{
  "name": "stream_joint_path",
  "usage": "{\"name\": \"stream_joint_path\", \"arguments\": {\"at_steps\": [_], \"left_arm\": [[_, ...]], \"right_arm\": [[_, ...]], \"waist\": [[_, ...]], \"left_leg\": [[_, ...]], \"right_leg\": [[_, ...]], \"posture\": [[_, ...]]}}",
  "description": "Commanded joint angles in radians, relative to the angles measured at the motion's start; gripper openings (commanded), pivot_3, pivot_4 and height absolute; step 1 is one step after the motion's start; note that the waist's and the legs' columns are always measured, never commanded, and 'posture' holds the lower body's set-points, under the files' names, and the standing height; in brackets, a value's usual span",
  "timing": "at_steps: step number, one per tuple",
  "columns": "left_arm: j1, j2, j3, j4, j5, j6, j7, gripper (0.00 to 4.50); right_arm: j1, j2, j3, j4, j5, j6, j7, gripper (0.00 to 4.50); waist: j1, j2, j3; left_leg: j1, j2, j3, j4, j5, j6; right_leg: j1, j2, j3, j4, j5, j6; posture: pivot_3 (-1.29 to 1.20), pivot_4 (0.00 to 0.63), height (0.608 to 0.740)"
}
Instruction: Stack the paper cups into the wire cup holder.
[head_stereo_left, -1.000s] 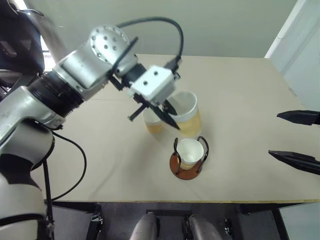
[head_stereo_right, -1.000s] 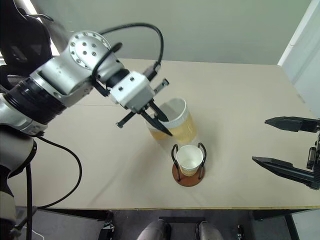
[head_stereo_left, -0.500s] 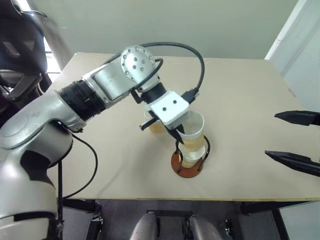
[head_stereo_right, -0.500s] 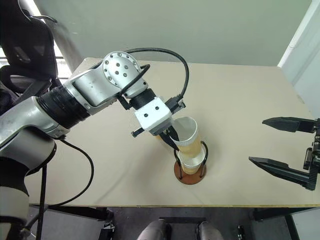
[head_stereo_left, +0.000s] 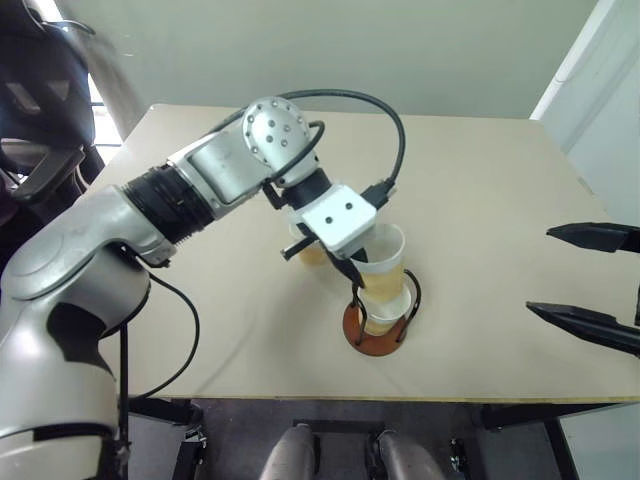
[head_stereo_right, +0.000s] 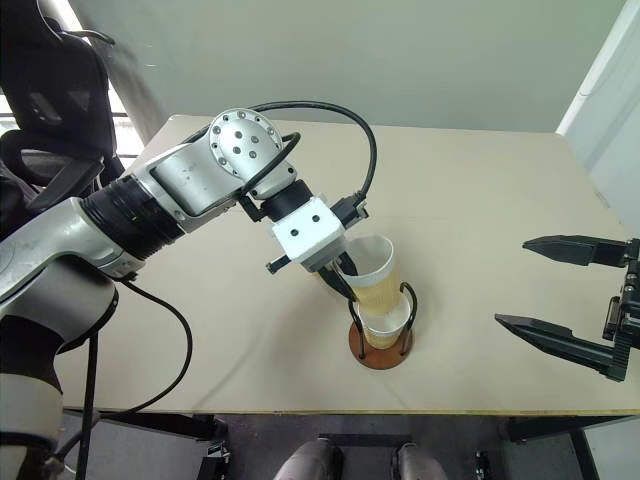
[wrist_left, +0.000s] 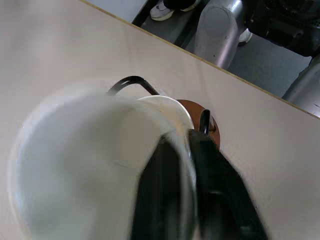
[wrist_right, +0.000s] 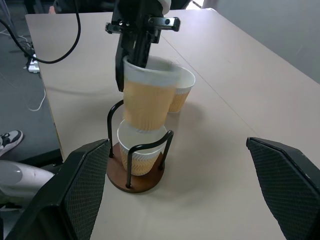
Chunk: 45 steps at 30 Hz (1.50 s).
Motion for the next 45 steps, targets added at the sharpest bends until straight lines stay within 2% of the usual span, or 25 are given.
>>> {"name": "stream_joint_path", "arguments": {"at_steps": [1, 9, 17, 19, 21, 25, 28, 38, 45], "left_arm": [[-0.002, -0.006, 0.039, 0.018, 0.003, -0.025, -0.034, 1.61], [0.009, -0.031, 0.071, 0.05, 0.019, -0.029, -0.034, 4.44], [0.018, -0.046, 0.112, 0.078, 0.044, -0.016, -0.034, 4.48], [0.015, -0.05, 0.154, 0.127, 0.046, 0.01, -0.034, 4.48], [0.014, -0.067, 0.224, 0.252, 0.101, 0.019, -0.034, 4.48], [0.019, -0.091, 0.322, 0.607, 0.349, -0.066, 0.099, 4.48], [0.065, -0.078, 0.38, 0.714, 0.426, -0.081, 0.028, 4.48], [0.153, -0.191, 0.563, 0.774, 0.55, -0.066, -0.018, 4.48], [0.214, -0.215, 0.585, 0.803, 0.678, -0.127, 0.016, 4.48]], "right_arm": [[0.003, -0.003, -0.014, -0.003, -0.008, -0.021, -0.007, 4.5], [0.003, -0.008, -0.003, 0.004, -0.016, -0.033, -0.008, 4.5], [0.0, -0.015, 0.015, 0.02, -0.032, -0.05, -0.001, 4.5], [-0.002, -0.021, 0.024, 0.029, -0.042, -0.057, 0.005, 4.5], [-0.003, -0.025, 0.033, 0.039, -0.054, -0.067, 0.016, 4.5], [-0.02, -0.034, 0.07, 0.07, -0.079, -0.094, 0.028, 4.5], [-0.038, -0.043, 0.107, 0.09, -0.094, -0.115, 0.04, 4.5], [-0.062, -0.051, 0.137, 0.104, -0.122, -0.128, 0.057, 4.5], [-0.047, -0.047, 0.09, 0.078, -0.112, -0.094, 0.055, 4.5]], "waist": [[0.0, 0.0, 0.0], [0.0, 0.0, 0.0], [0.0, 0.0, 0.0], [0.0, 0.0, 0.0], [0.0, 0.0, 0.0], [0.0, 0.002, -0.001], [-0.006, 0.003, -0.001], [0.022, 0.002, -0.001], [0.02, 0.002, -0.001]], "left_leg": [[0.0, 0.0, 0.0, 0.0, 0.0, 0.0], [0.0, 0.0, 0.0, 0.0, 0.0, 0.0], [0.0, 0.0, 0.0, 0.0, 0.0, 0.0], [0.0, 0.0, 0.0, 0.0, 0.0, 0.0], [0.0, 0.0, 0.0, 0.0, 0.0, 0.0], [0.001, 0.0, 0.0, 0.0, 0.001, 0.0], [0.001, 0.0, 0.0, 0.0, 0.001, 0.0], [-0.004, -0.004, 0.0, 0.003, 0.004, 0.002], [-0.003, -0.004, 0.004, 0.005, 0.005, 0.004]], "right_leg": [[0.0, 0.0, 0.0, 0.0, 0.0, 0.0], [0.0, 0.0, 0.0, 0.0, 0.0, 0.0], [0.0, 0.0, 0.0, 0.0, 0.0, 0.001], [0.0, 0.0, 0.0, 0.0, 0.0, 0.001], [0.0, 0.0, 0.0, 0.0, 0.001, 0.001], [0.0, 0.0, 0.0, 0.001, 0.001, 0.001], [-0.001, 0.0, 0.001, 0.001, 0.001, 0.0], [-0.001, -0.003, 0.001, -0.001, 0.001, 0.006], [-0.001, -0.005, 0.002, 0.0, 0.001, 0.007]], "posture": [[0.0, 0.15, 0.74], [0.0, 0.15, 0.74], [0.0, 0.15, 0.74], [0.0, 0.15, 0.74], [0.0, 0.15, 0.74], [0.0, 0.15, 0.74], [0.0, 0.15, 0.74], [0.0, 0.15, 0.74], [0.0, 0.15, 0.74]]}}
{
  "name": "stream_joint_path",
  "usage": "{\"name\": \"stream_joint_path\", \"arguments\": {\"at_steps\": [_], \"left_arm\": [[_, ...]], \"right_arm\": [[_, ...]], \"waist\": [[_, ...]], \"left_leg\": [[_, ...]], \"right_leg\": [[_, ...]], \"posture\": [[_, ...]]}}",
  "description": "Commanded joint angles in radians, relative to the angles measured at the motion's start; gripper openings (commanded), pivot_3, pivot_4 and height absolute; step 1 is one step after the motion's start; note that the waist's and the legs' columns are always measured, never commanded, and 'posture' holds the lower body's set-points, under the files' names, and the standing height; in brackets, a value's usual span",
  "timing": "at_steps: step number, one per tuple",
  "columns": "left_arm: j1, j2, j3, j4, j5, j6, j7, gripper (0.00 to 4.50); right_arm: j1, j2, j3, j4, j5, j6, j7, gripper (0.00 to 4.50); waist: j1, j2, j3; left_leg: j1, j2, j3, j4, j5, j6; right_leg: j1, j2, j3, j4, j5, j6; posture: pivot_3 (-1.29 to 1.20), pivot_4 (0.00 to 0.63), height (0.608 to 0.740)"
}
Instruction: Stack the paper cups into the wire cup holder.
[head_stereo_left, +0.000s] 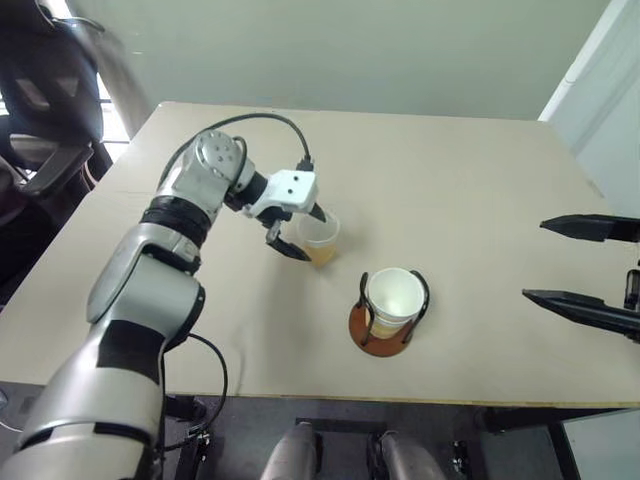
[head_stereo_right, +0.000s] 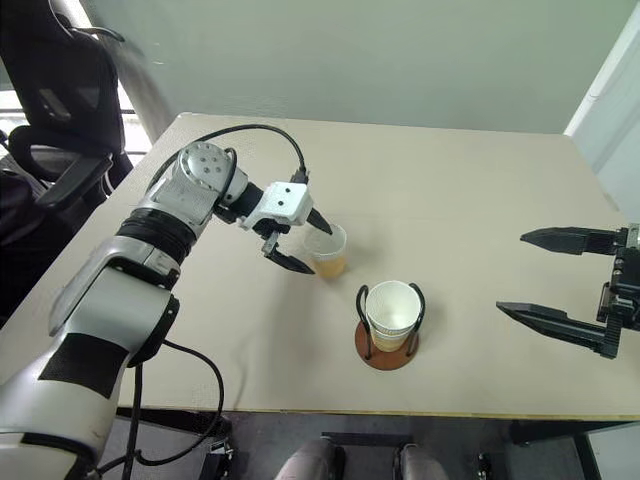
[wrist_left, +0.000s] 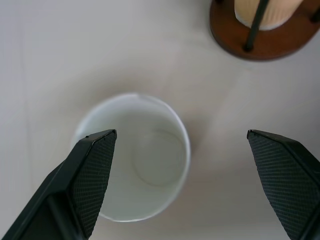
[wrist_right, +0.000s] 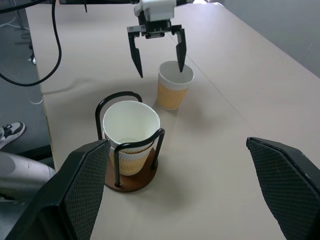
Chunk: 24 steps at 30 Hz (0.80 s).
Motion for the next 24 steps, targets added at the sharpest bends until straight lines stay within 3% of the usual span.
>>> {"name": "stream_joint_path", "arguments": {"at_steps": [1, 2, 6, 14, 20, 24], "left_arm": [[0.007, -0.007, 0.033, 0.024, 0.065, -0.038, 0.031, 4.48], [0.007, -0.013, 0.037, 0.034, 0.082, -0.046, 0.055, 4.48], [0.004, -0.035, 0.065, 0.072, 0.129, -0.072, 0.123, 3.22], [0.003, -0.045, 0.105, 0.086, 0.18, -0.085, 0.118, 0.16], [-0.009, -0.049, 0.176, 0.075, 0.143, -0.055, 0.058, 0.04], [-0.062, 0.006, 0.155, -0.121, -0.137, 0.121, -0.044, 0.04]], "right_arm": [[0.004, -0.009, -0.069, -0.021, 0.003, 0.015, 0.001, 4.5], [0.005, -0.007, -0.072, -0.025, 0.004, 0.019, 0.0, 4.5], [0.008, -0.003, -0.08, -0.032, 0.003, 0.026, -0.001, 4.5], [0.012, 0.0, -0.088, -0.035, 0.0, 0.029, 0.0, 4.5], [0.016, -0.003, -0.091, -0.029, -0.008, 0.025, 0.006, 4.5], [0.016, -0.009, -0.106, -0.017, -0.013, 0.028, 0.02, 4.5]], "waist": [[0.0, 0.0, 0.0], [0.0, 0.0, 0.0], [0.001, 0.0, 0.0], [0.001, 0.0, 0.0], [0.001, 0.0, 0.0], [0.001, -0.001, 0.0]], "left_leg": [[0.0, 0.0, 0.0, 0.0, 0.0, 0.001], [0.0, 0.0, 0.0, 0.0, 0.0, 0.002], [0.0, 0.0, 0.0, 0.002, -0.001, 0.005], [0.0, 0.0, 0.001, 0.004, -0.001, 0.005], [-0.001, 0.0, 0.001, 0.005, -0.001, 0.006], [-0.001, 0.0, 0.001, 0.005, -0.001, 0.006]], "right_leg": [[0.0, 0.0, 0.0, 0.0, 0.0, 0.0], [0.0, 0.0, 0.0, 0.0, 0.0, 0.0], [0.001, 0.0, 0.0, 0.0, 0.001, 0.001], [0.001, -0.001, 0.0, 0.001, 0.001, 0.001], [0.001, -0.001, 0.0, 0.001, 0.001, 0.001], [0.0, -0.001, 0.0, 0.0, 0.001, 0.002]], "posture": [[0.0, 0.15, 0.74], [0.0, 0.15, 0.74], [0.0, 0.15, 0.74], [0.0, 0.15, 0.74], [0.0, 0.15, 0.74], [0.0, 0.15, 0.74]]}}
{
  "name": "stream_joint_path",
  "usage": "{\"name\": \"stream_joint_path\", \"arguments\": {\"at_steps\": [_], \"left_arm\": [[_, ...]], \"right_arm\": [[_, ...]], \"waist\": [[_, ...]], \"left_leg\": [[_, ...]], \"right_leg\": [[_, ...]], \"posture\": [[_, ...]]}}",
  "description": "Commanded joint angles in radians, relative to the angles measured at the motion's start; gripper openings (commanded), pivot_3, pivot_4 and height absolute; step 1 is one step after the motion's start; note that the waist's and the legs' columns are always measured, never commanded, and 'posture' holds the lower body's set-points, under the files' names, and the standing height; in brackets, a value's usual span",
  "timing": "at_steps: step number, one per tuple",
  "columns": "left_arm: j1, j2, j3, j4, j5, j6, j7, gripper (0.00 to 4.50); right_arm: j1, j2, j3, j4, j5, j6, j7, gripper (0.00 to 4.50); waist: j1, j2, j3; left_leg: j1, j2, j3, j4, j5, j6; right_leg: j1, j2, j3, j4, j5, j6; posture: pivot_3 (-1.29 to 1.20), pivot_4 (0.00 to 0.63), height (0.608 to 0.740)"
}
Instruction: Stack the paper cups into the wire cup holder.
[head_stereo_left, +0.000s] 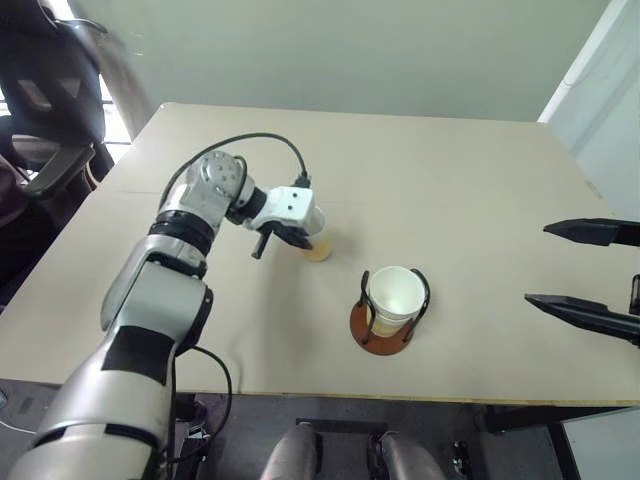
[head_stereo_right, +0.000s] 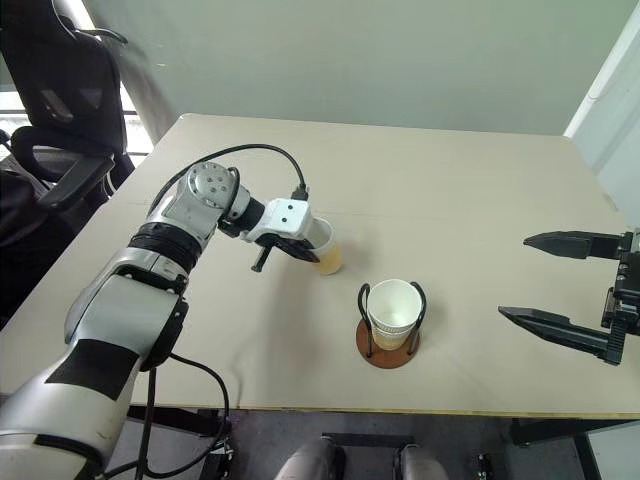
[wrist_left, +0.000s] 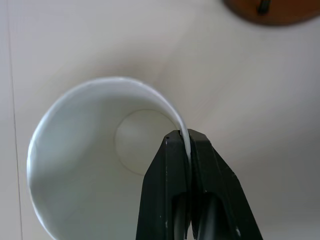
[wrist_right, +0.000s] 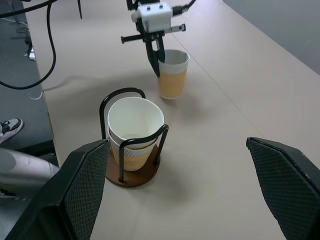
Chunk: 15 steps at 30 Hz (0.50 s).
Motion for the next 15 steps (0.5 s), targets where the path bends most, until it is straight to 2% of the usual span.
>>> {"name": "stream_joint_path", "arguments": {"at_steps": [1, 4, 6, 8, 11, 15], "left_arm": [[-0.097, 0.077, -0.042, -0.262, -0.297, 0.176, -0.05, 0.04], [-0.159, 0.184, -0.153, -0.525, -0.56, 0.334, -0.05, 0.04], [-0.179, 0.286, -0.27, -0.716, -0.738, 0.37, -0.05, 0.04], [-0.198, 0.349, -0.371, -0.84, -0.842, 0.348, -0.05, 0.04], [-0.232, 0.407, -0.519, -0.953, -0.927, 0.293, -0.05, 0.04], [-0.286, 0.382, -0.701, -0.936, -0.899, 0.175, -0.05, 0.04]], "right_arm": [[-0.003, -0.014, -0.066, 0.008, -0.011, -0.004, 0.017, 4.5], [-0.001, -0.022, -0.075, 0.023, -0.03, -0.01, 0.033, 4.5], [-0.005, -0.028, -0.082, 0.034, -0.043, -0.015, 0.042, 4.5], [-0.005, -0.029, -0.093, 0.034, -0.051, -0.012, 0.05, 4.5], [0.002, -0.025, -0.105, 0.027, -0.061, -0.009, 0.056, 4.5], [0.005, -0.02, -0.122, 0.013, -0.063, 0.002, 0.049, 4.5]], "waist": [[0.0, -0.001, 0.0], [0.0, -0.001, 0.001], [-0.001, 0.0, 0.0], [-0.002, 0.004, -0.003], [-0.002, 0.007, -0.003], [-0.005, 0.007, -0.001]], "left_leg": [[-0.001, 0.0, 0.0, 0.0, 0.0, 0.0], [-0.003, 0.0, 0.0, 0.0, 0.001, -0.002], [-0.002, 0.0, 0.002, 0.0, 0.002, -0.003], [0.002, 0.0, 0.008, -0.001, 0.0, -0.004], [0.009, -0.003, 0.012, -0.002, -0.006, 0.006], [0.008, -0.003, 0.013, 0.001, -0.007, 0.008]], "right_leg": [[-0.001, 0.0, 0.0, 0.0, 0.0, 0.0], [-0.002, 0.0, 0.0, -0.001, 0.0, 0.001], [-0.001, 0.0, 0.001, -0.002, 0.0, 0.001], [0.001, 0.0, 0.008, -0.002, -0.002, 0.004], [0.005, -0.001, 0.018, -0.001, -0.006, 0.008], [0.004, -0.001, 0.019, 0.0, -0.005, 0.008]], "posture": [[0.0, 0.15, 0.74], [0.0, 0.15, 0.74], [0.0, 0.15, 0.74], [0.0, 0.15, 0.74], [0.0, 0.15, 0.74], [0.0, 0.15, 0.74]]}}
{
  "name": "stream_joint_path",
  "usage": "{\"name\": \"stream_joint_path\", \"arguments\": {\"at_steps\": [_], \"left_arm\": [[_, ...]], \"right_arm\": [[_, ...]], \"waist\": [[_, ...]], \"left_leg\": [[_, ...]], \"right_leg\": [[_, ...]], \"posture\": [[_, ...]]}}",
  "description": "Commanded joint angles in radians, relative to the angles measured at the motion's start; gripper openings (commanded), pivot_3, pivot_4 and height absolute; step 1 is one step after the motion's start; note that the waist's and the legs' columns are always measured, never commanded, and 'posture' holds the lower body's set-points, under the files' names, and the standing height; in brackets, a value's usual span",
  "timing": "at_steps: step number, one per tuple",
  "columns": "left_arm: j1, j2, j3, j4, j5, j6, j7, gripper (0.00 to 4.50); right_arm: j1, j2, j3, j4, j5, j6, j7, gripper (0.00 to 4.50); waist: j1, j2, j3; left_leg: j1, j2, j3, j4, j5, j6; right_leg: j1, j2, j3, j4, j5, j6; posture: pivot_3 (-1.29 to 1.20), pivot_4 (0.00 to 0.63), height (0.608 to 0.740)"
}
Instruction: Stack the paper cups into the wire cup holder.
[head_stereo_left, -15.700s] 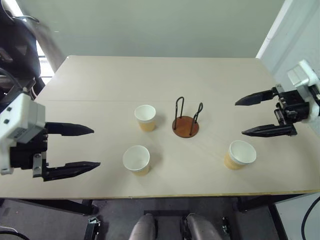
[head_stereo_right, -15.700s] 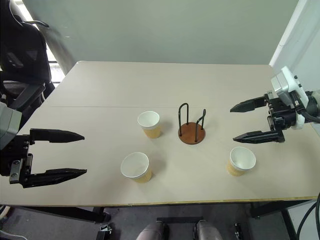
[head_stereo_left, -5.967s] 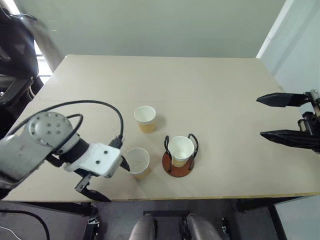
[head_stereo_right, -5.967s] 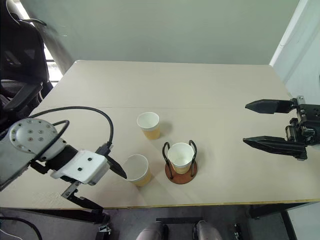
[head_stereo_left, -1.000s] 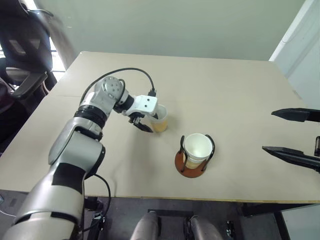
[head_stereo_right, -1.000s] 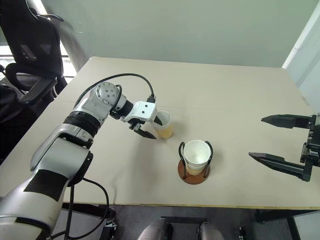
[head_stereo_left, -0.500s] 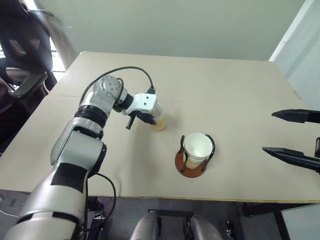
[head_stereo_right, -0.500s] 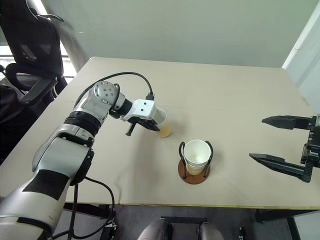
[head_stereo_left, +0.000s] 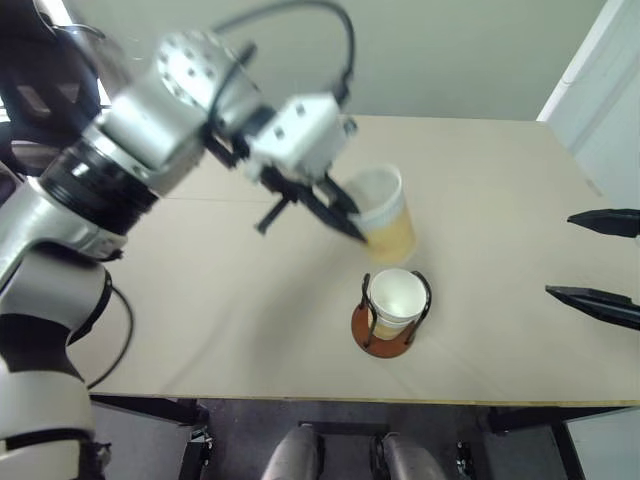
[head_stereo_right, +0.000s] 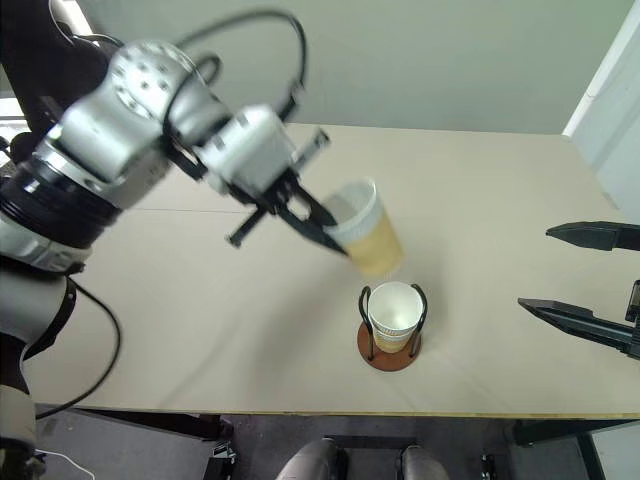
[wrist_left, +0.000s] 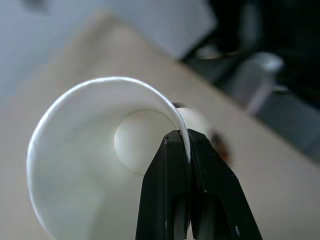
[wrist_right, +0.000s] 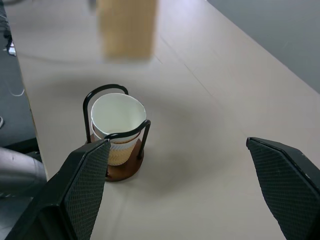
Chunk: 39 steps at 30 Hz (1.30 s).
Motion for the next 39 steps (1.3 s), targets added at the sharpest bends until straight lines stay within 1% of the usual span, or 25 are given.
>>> {"name": "stream_joint_path", "arguments": {"at_steps": [1, 5, 8, 15, 26, 31, 33, 35, 37, 38, 39], "left_arm": [[-0.069, -0.038, -0.079, 0.05, 0.014, -0.102, -0.033, 0.04], [-0.091, -0.123, -0.109, 0.177, 0.046, -0.161, -0.033, 0.04], [-0.095, -0.157, -0.123, 0.214, 0.053, -0.182, -0.033, 0.04], [-0.092, -0.169, -0.151, 0.188, 0.006, -0.173, -0.033, 0.04], [-0.07, -0.22, -0.157, 0.248, 0.069, -0.191, -0.033, 0.04], [-0.067, -0.223, -0.161, 0.254, 0.065, -0.175, -0.033, 0.04], [-0.066, -0.223, -0.157, 0.252, 0.057, -0.16, -0.033, 0.43], [-0.065, -0.223, -0.155, 0.249, 0.057, -0.157, -0.033, 0.99], [-0.062, -0.223, -0.151, 0.243, 0.057, -0.154, -0.033, 1.73], [-0.061, -0.224, -0.148, 0.241, 0.057, -0.153, -0.033, 2.18], [-0.059, -0.226, -0.143, 0.242, 0.058, -0.152, -0.033, 2.48]], "right_arm": [[0.001, -0.002, -0.062, -0.018, -0.001, 0.007, -0.002, 4.5], [0.012, 0.011, -0.087, -0.045, 0.01, 0.03, -0.012, 4.5], [0.019, 0.019, -0.102, -0.061, 0.019, 0.045, -0.019, 4.5], [0.033, 0.037, -0.113, -0.09, 0.029, 0.06, -0.04, 4.5], [0.031, 0.039, -0.096, -0.104, 0.044, 0.054, -0.072, 4.5], [0.035, 0.037, -0.102, -0.106, 0.045, 0.056, -0.074, 4.5], [0.036, 0.036, -0.103, -0.106, 0.044, 0.056, -0.073, 4.5], [0.037, 0.037, -0.104, -0.106, 0.044, 0.055, -0.072, 4.5], [0.037, 0.038, -0.101, -0.106, 0.043, 0.054, -0.074, 4.5], [0.037, 0.038, -0.1, -0.107, 0.043, 0.054, -0.074, 4.5], [0.037, 0.037, -0.099, -0.107, 0.043, 0.054, -0.074, 4.5]], "waist": [[-0.001, 0.0, 0.0], [-0.002, 0.0, 0.001], [-0.007, 0.0, 0.001], [-0.009, 0.0, 0.001], [-0.008, 0.0, 0.001], [-0.008, 0.0, 0.001], [-0.009, 0.0, 0.001], [-0.009, 0.0, 0.001], [-0.009, 0.0, 0.001], [-0.009, 0.0, 0.001], [-0.009, 0.0, 0.001]], "left_leg": [[0.0, 0.0, 0.0, 0.0, 0.0, 0.001], [-0.002, 0.0, 0.001, 0.003, -0.001, 0.002], [-0.002, 0.0, 0.002, 0.003, -0.001, 0.002], [-0.004, 0.0, 0.003, 0.003, -0.002, 0.002], [-0.004, 0.0, 0.004, 0.003, -0.003, 0.004], [-0.004, 0.0, 0.004, 0.003, -0.004, 0.004], [-0.004, 0.0, 0.004, 0.003, -0.004, 0.004], [-0.004, 0.0, 0.004, 0.003, -0.004, 0.004], [-0.004, 0.0, 0.004, 0.003, -0.004, 0.004], [-0.004, 0.0, 0.004, 0.003, -0.004, 0.004], [-0.004, 0.0, 0.004, 0.003, -0.004, 0.004]], "right_leg": [[0.0, 0.0, 0.0, 0.0, 0.0, 0.0], [-0.001, 0.0, 0.0, 0.001, 0.002, -0.001], [-0.001, -0.001, 0.001, 0.0, 0.004, 0.0], [-0.003, -0.001, 0.001, 0.0, 0.003, 0.0], [-0.002, -0.001, 0.002, -0.001, 0.003, 0.002], [-0.002, -0.001, 0.002, -0.001, 0.003, 0.002], [-0.002, -0.001, 0.002, -0.001, 0.003, 0.002], [-0.002, -0.001, 0.002, -0.001, 0.003, 0.002], [-0.002, -0.001, 0.002, -0.001, 0.003, 0.002], [-0.002, -0.001, 0.002, -0.001, 0.003, 0.002], [-0.002, -0.001, 0.002, -0.001, 0.003, 0.002]], "posture": [[0.0, 0.15, 0.74], [0.0, 0.15, 0.74], [0.0, 0.15, 0.74], [0.0, 0.15, 0.74], [0.0, 0.15, 0.74], [0.0, 0.15, 0.74], [0.0, 0.15, 0.74], [0.0, 0.15, 0.74], [0.0, 0.15, 0.74], [0.0, 0.15, 0.74], [0.0, 0.15, 0.74]]}}
